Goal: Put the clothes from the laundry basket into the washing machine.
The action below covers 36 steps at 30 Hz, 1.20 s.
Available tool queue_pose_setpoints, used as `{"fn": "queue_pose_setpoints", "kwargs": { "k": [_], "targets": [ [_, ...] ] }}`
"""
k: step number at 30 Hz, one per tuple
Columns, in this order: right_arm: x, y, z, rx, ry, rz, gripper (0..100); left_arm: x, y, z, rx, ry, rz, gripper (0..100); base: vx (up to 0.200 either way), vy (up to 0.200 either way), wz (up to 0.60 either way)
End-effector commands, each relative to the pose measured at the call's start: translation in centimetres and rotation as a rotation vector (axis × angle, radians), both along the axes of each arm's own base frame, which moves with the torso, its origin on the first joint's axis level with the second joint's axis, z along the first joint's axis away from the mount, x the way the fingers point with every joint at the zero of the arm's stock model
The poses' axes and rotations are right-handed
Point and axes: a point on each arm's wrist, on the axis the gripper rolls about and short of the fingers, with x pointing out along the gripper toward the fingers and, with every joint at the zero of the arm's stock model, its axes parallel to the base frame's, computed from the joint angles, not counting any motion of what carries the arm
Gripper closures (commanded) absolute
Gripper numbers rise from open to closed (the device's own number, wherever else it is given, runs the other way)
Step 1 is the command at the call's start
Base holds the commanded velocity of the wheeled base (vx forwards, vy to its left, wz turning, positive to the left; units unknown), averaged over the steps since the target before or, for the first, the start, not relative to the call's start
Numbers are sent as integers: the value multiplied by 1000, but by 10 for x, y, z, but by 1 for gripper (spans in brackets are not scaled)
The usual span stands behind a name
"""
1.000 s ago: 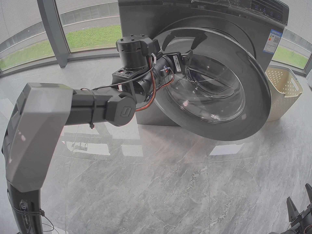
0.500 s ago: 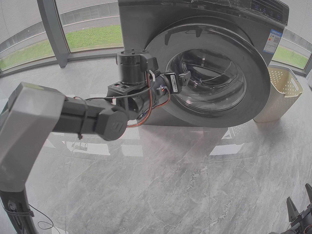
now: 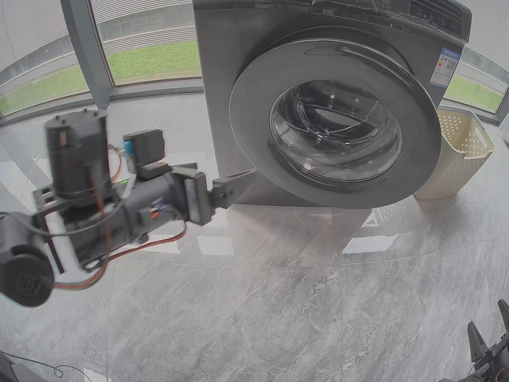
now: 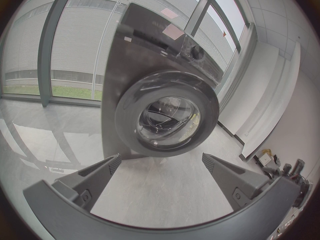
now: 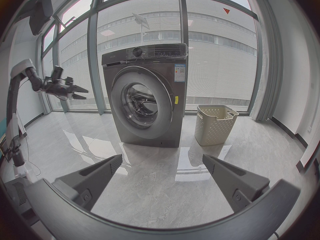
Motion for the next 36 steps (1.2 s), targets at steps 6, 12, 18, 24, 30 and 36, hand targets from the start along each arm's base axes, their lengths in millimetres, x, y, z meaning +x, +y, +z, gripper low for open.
{"fn": "queue_pose_setpoints", "kwargs": {
  "k": [6,12,18,24,30,36],
  "targets": [
    [0,0,-5,0,6,0,0,-187,156,-71,7,-189,236,0,0,0,0],
    [0,0,-5,0,6,0,0,-210,165,-95,-5,-228,383,0,0,0,0],
    [0,0,-5,0,6,0,0,-226,167,-126,18,-221,454,0,0,0,0],
    [0,0,-5,0,6,0,0,-232,168,-145,37,-175,496,0,0,0,0],
    [0,0,-5,0,6,0,0,-231,169,-155,99,-93,568,0,0,0,0],
    [0,0,-5,0,6,0,0,-239,168,-161,126,-146,644,0,0,0,0]
  ]
}}
